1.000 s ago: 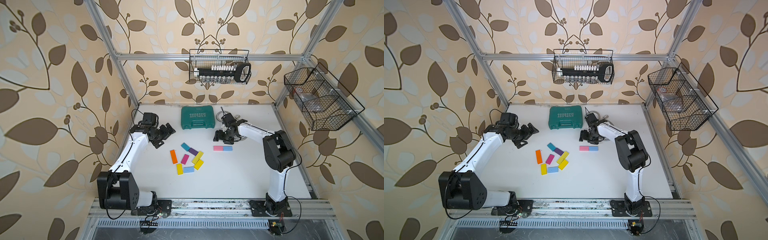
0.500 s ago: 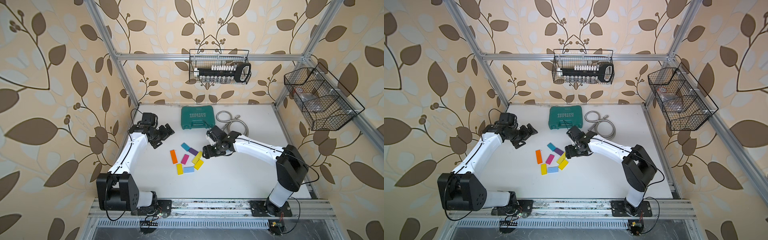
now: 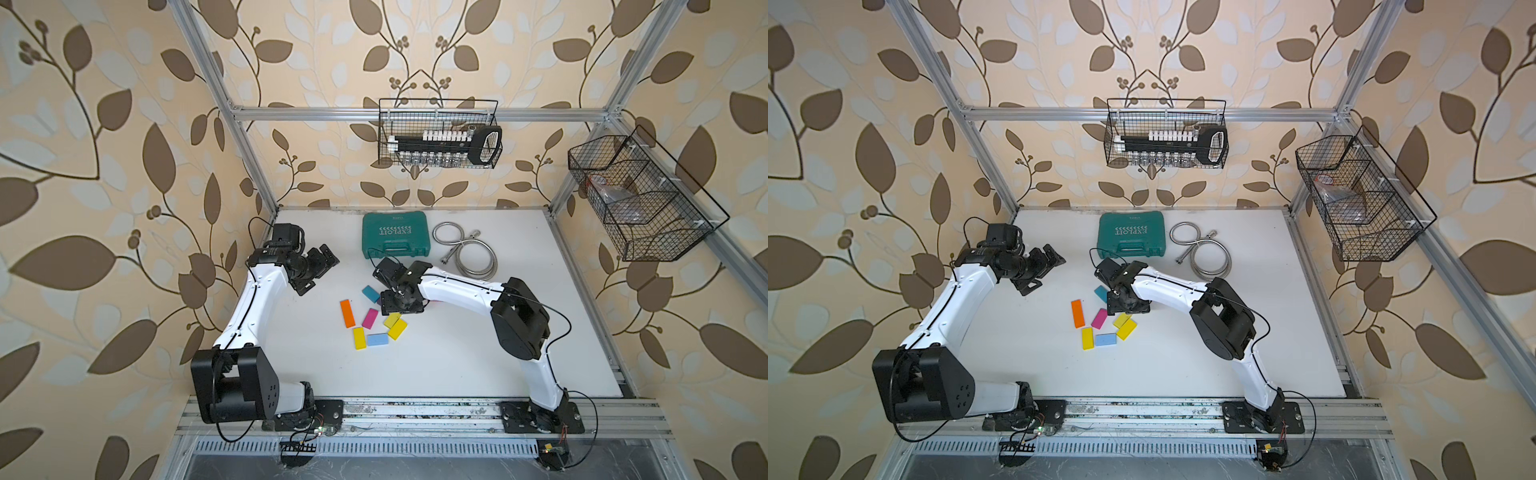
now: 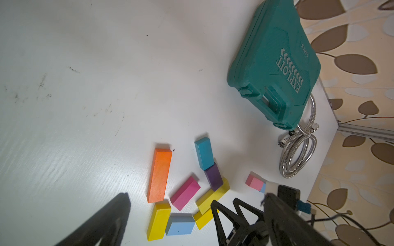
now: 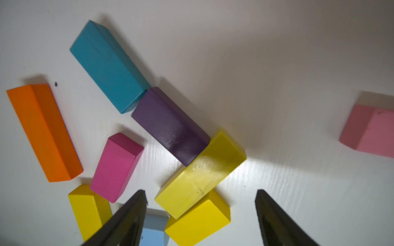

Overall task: Assemble the letter c with building blocks
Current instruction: Pick up the building block from the center of the board.

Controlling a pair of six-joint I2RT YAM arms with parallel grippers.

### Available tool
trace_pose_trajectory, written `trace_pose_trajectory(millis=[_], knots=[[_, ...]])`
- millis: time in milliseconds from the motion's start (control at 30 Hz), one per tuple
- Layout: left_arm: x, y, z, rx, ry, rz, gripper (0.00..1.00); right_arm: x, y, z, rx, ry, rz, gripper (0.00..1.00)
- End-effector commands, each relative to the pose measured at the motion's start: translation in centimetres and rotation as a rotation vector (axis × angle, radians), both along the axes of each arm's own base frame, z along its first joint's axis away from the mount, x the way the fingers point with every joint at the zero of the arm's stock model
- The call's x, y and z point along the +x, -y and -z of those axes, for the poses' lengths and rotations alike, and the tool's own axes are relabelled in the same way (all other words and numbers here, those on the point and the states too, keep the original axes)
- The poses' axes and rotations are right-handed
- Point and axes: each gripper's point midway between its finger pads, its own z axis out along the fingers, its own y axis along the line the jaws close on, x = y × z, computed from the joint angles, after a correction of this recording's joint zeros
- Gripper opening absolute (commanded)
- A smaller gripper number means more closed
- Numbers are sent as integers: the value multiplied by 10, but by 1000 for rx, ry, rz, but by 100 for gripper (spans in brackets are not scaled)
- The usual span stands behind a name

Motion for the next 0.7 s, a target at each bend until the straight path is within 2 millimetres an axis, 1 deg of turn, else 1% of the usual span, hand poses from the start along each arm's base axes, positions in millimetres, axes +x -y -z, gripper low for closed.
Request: trace_pose_trajectory(millis=[0, 100, 233, 333, 500, 667], knots=[[1, 2, -10, -14, 42, 13, 99, -13, 9, 8, -105, -22, 67, 79], [1, 2, -13, -14, 55, 17, 99, -18, 8, 13, -122, -30, 72, 78], [-1, 2, -14, -23, 62, 20, 99, -19, 10, 21, -134, -40, 91, 75], [-2, 4, -11, -35, 58, 22, 99, -16, 8, 25, -127, -44, 98, 73], [-4, 6, -10, -49, 58, 19, 99, -8, 1, 27, -101, -44, 109, 72], [-5, 6, -12, -56, 66, 14, 99, -3, 2, 35, -83, -78, 138, 69]])
